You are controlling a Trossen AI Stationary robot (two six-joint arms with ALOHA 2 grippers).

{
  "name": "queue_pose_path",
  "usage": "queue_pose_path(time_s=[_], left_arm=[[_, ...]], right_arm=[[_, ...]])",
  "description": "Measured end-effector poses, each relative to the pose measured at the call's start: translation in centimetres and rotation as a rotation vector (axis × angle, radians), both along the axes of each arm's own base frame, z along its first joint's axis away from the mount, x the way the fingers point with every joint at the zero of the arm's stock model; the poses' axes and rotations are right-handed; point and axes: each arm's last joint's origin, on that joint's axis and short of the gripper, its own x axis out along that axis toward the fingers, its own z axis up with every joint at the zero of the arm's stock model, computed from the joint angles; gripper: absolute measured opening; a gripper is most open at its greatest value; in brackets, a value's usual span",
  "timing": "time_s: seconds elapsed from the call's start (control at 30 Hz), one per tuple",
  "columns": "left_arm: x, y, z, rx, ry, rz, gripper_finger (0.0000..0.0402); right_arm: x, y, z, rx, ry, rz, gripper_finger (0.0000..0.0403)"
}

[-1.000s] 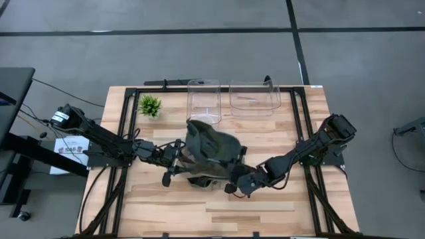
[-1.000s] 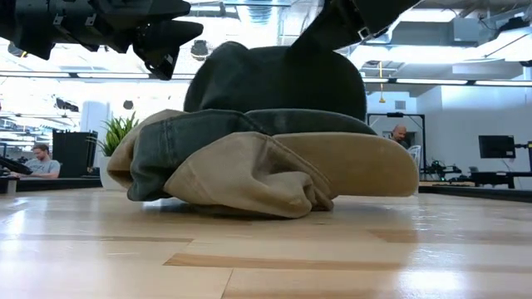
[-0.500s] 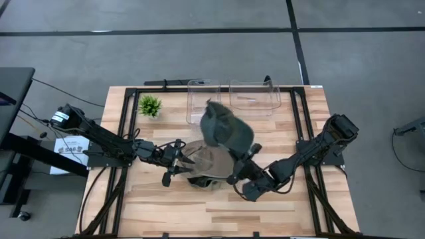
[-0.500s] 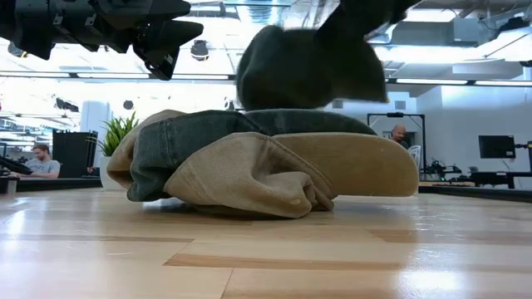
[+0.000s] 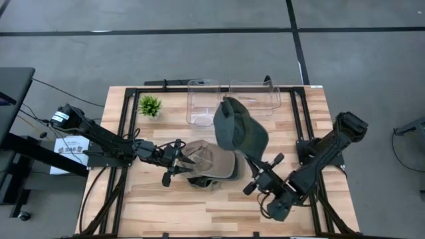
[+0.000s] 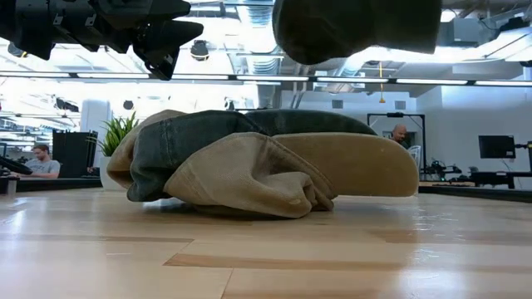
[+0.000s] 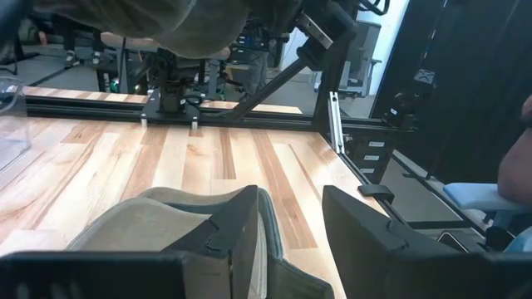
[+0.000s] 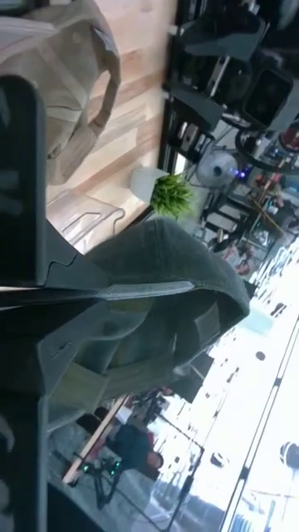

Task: Pick & Place hat
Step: Put the black cap into the left transparent bin

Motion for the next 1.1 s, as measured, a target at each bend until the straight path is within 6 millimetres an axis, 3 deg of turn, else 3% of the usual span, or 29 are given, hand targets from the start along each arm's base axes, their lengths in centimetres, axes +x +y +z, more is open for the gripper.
queue_pose_path(time_s=[0.17, 0.4, 0.63, 0.77, 0.9, 1.1], left_arm=[[0.0, 0.0, 0.0, 0.0, 0.0, 0.0, 0.0134], [0.0, 0.0, 0.0, 0.0, 0.0, 0.0, 0.0134], [0.0, 0.0, 0.0, -0.001, -0.003, 0.0, 0.0134], [0.0, 0.0, 0.1, -0.002, -0.006, 0.0, 0.0134], [0.0, 0.0, 0.1, -0.003, -0.007, 0.0, 0.0134], [0.0, 0.0, 0.1, -0.004, -0.011, 0.0, 0.0134]], right_arm=[[-2.1, -1.2, 0.5, 0.038, -0.034, 0.026, 0.0003], [-5.3, -4.7, 2.5, 0.151, -0.143, 0.023, 0.0003], [-7.0, -6.8, 4.7, 0.244, -0.138, 0.027, 0.0002], [-6.6, -7.8, 5.0, 0.347, -0.027, 0.033, 0.0002], [-4.6, -7.8, 4.8, 0.449, 0.106, 0.102, 0.0002], [-0.6, -7.0, 5.6, 0.528, 0.208, 0.421, 0.0002]])
